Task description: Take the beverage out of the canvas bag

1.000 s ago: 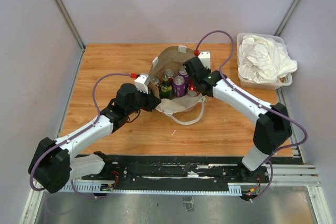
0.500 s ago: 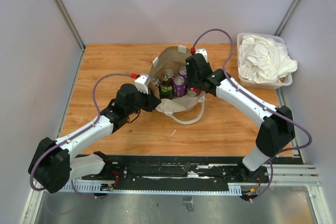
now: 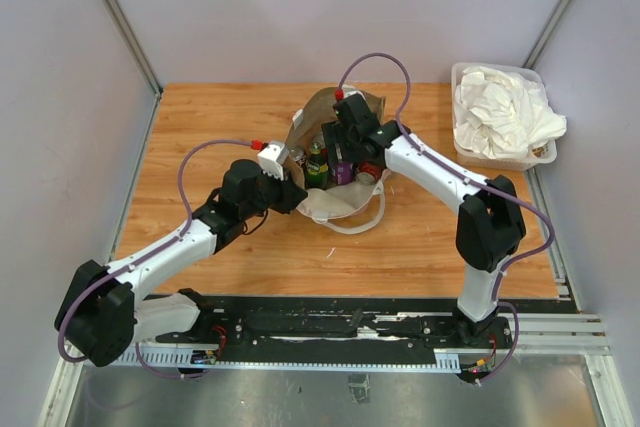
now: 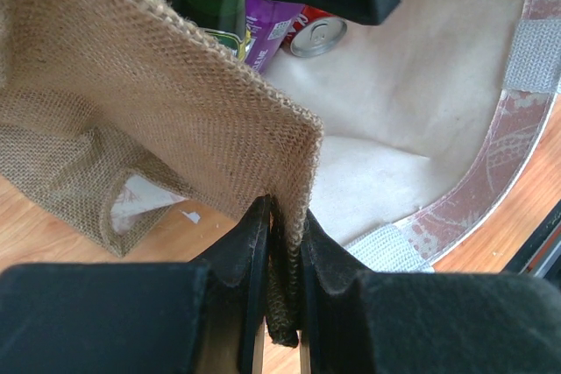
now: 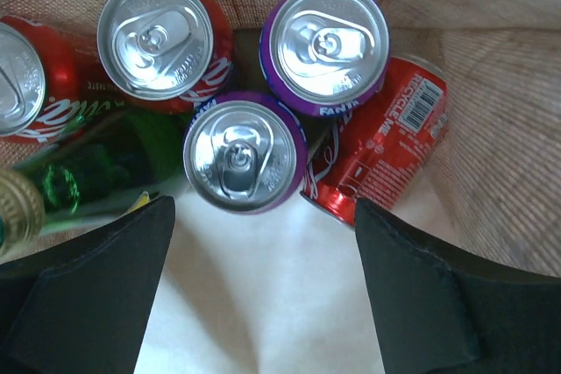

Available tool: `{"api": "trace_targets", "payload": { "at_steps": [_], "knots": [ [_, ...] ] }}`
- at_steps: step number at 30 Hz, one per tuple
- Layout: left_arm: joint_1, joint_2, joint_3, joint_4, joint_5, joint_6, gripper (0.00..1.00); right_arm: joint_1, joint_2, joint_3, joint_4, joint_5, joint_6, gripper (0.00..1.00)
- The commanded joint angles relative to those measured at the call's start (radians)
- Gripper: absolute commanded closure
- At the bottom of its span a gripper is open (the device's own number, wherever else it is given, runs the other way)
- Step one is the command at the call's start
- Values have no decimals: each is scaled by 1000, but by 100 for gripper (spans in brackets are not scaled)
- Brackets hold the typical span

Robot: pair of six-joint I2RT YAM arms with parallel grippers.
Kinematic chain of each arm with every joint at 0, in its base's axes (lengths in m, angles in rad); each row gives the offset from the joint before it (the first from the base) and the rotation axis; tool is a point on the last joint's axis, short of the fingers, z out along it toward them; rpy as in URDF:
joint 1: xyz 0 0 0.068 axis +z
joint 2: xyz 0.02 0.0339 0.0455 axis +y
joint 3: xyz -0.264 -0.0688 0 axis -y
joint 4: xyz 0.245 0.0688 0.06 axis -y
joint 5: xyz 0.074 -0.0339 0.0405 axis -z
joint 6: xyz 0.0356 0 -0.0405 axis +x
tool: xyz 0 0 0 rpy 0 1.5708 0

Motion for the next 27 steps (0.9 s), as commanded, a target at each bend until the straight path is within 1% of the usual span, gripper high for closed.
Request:
{"api": "trace_targets", "payload": {
  "at_steps": [1, 7, 17, 27],
  "knots": [
    [-10, 30, -1, -62, 2, 17, 100, 3, 50, 62, 7, -26, 18, 16],
    [-10, 37, 0, -65, -3, 18, 100, 4, 86, 74, 44, -31, 59, 15],
    [-10, 53, 10, -56, 2, 11, 99, 2, 156, 102, 14, -30, 82, 14],
    [-10, 71, 26, -61, 7, 17, 99, -8, 207, 61, 10, -32, 108, 15]
  ]
}}
